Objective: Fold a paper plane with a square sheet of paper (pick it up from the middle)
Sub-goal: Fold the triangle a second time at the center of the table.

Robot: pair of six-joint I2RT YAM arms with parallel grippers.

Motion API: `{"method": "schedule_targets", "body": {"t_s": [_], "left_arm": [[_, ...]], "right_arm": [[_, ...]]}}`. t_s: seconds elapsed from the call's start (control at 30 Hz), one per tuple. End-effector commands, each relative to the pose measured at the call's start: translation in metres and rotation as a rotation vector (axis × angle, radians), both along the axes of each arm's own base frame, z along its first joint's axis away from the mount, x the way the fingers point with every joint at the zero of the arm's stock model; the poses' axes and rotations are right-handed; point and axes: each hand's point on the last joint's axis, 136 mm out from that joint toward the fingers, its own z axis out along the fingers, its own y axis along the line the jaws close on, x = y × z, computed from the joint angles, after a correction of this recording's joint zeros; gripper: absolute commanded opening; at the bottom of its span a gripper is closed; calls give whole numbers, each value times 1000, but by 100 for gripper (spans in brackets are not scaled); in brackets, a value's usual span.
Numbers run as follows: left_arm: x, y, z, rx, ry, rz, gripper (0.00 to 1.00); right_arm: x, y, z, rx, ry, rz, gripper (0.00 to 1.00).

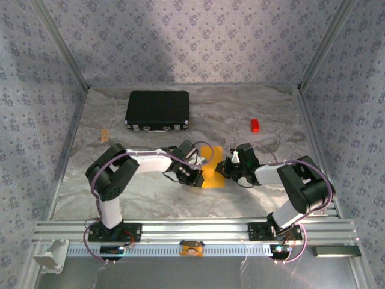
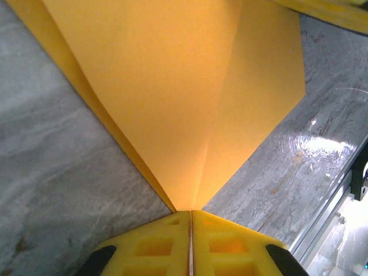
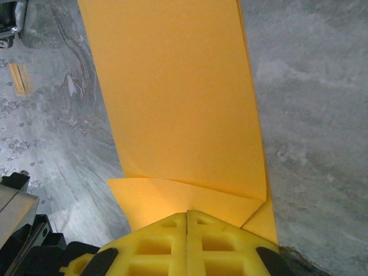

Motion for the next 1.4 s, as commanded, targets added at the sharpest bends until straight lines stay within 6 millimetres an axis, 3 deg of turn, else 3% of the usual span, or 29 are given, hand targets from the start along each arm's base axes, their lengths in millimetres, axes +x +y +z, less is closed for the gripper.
{"method": "schedule_targets", "body": {"t_s": [0.0,0.2,0.37,0.7,1.0,1.23,1.37], "left_arm": [[9,-5,28,-43,-79,6,8],[31,-20,40,-111,-87,56,8],[30,-30,26,-117,-37,45,10],[14,-3,-24,14,33,88,5],[14,3,-31,54,29,98,1],[15,3,-31,58,26,97,0],[14,6,-33,68,28,98,0]], "right_arm": [[-11,-19,-29,-99,91,-40,0],[-8,-19,-25,-101,80,-38,0],[-8,-18,-24,-96,78,-33,0],[-1,-3,5,-37,-10,16,2],[-22,18,16,-12,-36,69,2],[-23,15,-3,-24,10,84,2],[-19,-5,-13,-73,42,23,2]]}}
